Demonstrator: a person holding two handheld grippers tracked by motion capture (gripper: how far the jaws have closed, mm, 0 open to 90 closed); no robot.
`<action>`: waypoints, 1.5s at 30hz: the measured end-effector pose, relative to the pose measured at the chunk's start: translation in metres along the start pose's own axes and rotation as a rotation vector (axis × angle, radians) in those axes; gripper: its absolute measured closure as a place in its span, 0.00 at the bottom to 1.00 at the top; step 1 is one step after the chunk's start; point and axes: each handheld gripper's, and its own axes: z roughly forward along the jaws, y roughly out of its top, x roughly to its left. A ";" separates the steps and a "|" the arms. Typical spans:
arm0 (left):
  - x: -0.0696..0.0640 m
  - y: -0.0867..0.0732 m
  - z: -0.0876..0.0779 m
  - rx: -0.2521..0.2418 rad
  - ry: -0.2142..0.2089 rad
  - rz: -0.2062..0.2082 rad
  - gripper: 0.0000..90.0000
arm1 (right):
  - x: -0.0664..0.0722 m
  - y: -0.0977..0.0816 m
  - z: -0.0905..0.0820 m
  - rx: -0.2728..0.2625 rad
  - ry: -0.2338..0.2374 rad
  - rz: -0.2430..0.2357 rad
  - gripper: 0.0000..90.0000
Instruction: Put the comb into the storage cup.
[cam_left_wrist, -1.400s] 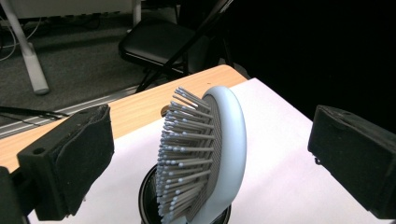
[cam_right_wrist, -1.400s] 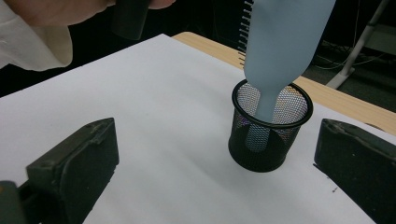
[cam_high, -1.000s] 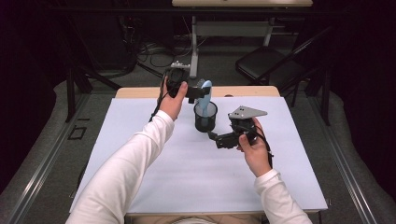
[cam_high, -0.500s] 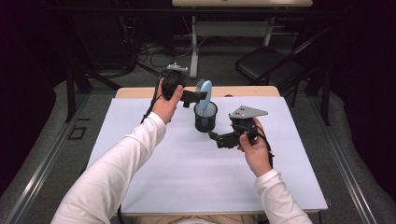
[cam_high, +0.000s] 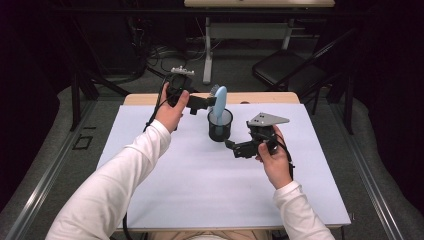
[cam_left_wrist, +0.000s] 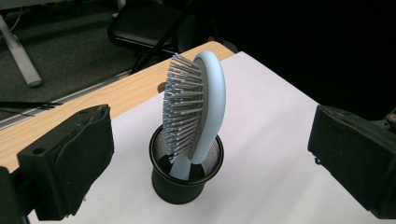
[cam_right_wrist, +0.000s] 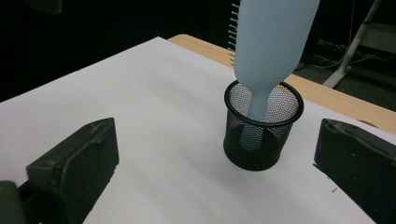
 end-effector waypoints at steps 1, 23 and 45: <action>0.000 0.000 -0.001 0.001 -0.001 0.002 0.01 | 0.000 0.000 0.000 0.001 0.001 0.001 0.00; 0.001 -0.016 -0.033 0.021 -0.015 0.050 0.01 | -0.001 0.000 -0.001 0.000 0.004 0.005 0.00; 0.014 -0.054 -0.070 0.028 -0.027 0.061 0.01 | 0.000 0.002 -0.005 0.015 -0.008 0.000 0.00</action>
